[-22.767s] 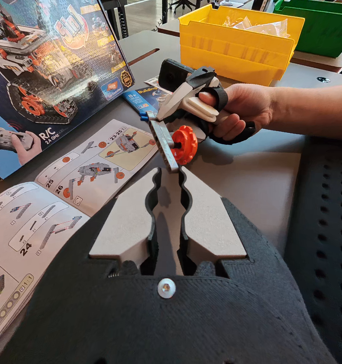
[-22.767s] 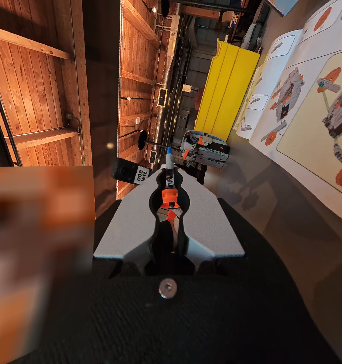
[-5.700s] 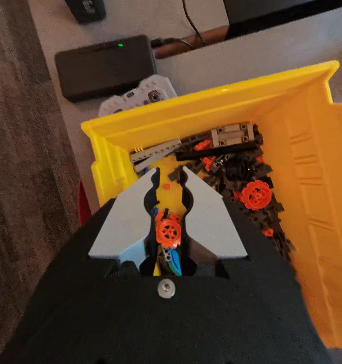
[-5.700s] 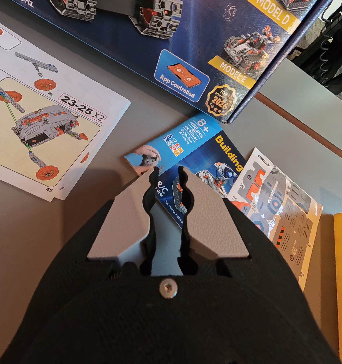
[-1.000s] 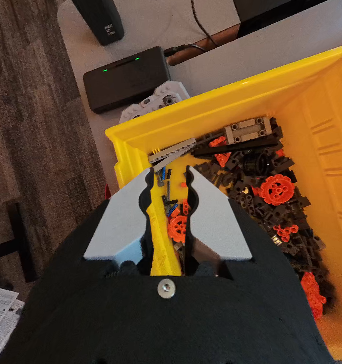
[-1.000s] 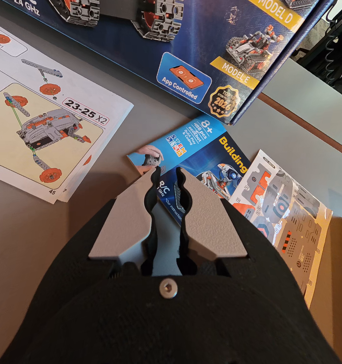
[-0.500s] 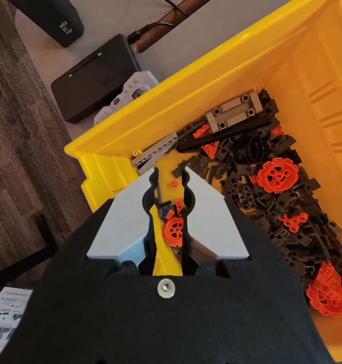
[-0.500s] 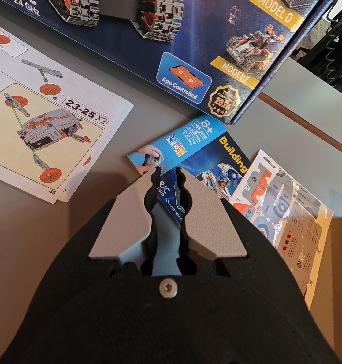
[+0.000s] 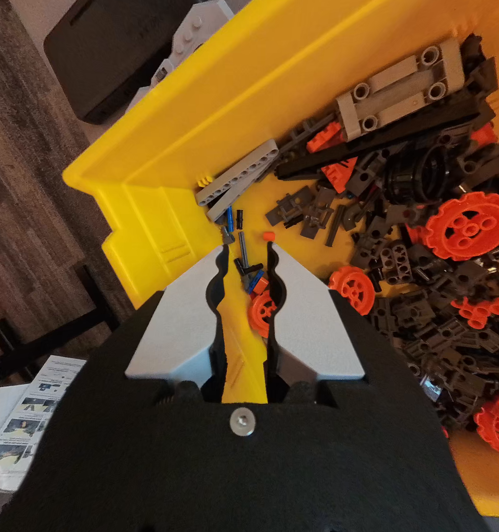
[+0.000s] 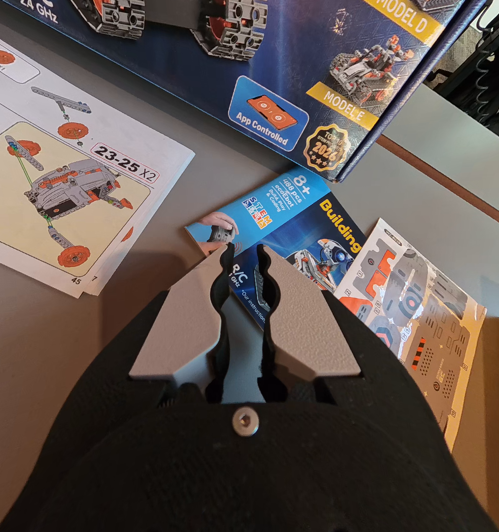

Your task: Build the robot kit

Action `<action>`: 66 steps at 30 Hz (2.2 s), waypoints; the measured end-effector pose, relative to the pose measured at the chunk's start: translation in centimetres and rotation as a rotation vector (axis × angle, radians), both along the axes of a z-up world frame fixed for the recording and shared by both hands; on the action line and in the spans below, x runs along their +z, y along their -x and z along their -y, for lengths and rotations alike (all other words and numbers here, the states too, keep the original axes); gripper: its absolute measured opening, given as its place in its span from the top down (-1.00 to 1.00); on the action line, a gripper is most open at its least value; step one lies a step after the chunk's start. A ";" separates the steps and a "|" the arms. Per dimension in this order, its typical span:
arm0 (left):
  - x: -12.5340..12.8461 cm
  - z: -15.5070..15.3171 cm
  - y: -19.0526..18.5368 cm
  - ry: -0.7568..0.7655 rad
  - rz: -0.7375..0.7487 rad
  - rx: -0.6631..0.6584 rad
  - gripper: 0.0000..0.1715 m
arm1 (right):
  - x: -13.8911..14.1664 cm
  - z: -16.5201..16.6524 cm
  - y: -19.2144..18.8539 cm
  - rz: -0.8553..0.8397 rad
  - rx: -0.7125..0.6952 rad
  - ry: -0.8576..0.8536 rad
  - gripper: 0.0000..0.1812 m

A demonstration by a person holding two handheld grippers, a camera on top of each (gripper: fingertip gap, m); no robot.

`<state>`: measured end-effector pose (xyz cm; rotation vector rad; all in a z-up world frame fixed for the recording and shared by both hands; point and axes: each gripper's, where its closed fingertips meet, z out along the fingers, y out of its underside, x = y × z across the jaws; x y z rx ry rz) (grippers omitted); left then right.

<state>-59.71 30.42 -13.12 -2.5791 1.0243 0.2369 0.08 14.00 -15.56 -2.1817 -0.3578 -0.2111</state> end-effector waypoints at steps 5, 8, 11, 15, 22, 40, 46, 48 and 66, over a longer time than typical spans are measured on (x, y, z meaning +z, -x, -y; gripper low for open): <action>-0.3 -0.7 0.5 -0.037 -0.070 -0.004 0.82 | 0.0 0.0 0.0 -0.004 0.002 0.001 0.83; -0.2 -1.3 0.3 -0.071 -0.069 -0.010 0.82 | 0.0 0.0 0.0 -0.010 0.002 0.002 0.83; -0.1 -1.9 -0.1 -0.101 -0.056 -0.023 0.78 | 0.0 0.0 0.0 -0.005 0.001 0.001 0.83; 0.2 -2.7 -0.5 -0.166 -0.079 -0.069 0.73 | 0.0 0.0 0.0 -0.002 0.002 0.000 0.83; 1.5 -3.4 -1.1 -0.292 -0.102 -0.126 0.59 | 0.0 0.0 0.0 -0.007 0.002 0.001 0.83; 1.5 -1.8 -1.2 -0.177 -0.336 -0.529 0.77 | 0.0 0.1 0.2 -0.003 0.009 0.002 0.86; -1.6 -3.1 0.1 -0.106 -0.470 -0.522 0.74 | 0.0 0.1 0.2 0.000 0.010 0.002 0.86; -2.1 -3.2 0.2 -0.086 -0.510 -0.524 0.69 | 0.0 0.1 0.2 0.000 0.010 0.002 0.86; 2.9 1.1 0.4 -0.147 -0.359 -0.362 1.00 | -0.1 0.2 0.4 -0.017 0.020 0.011 0.89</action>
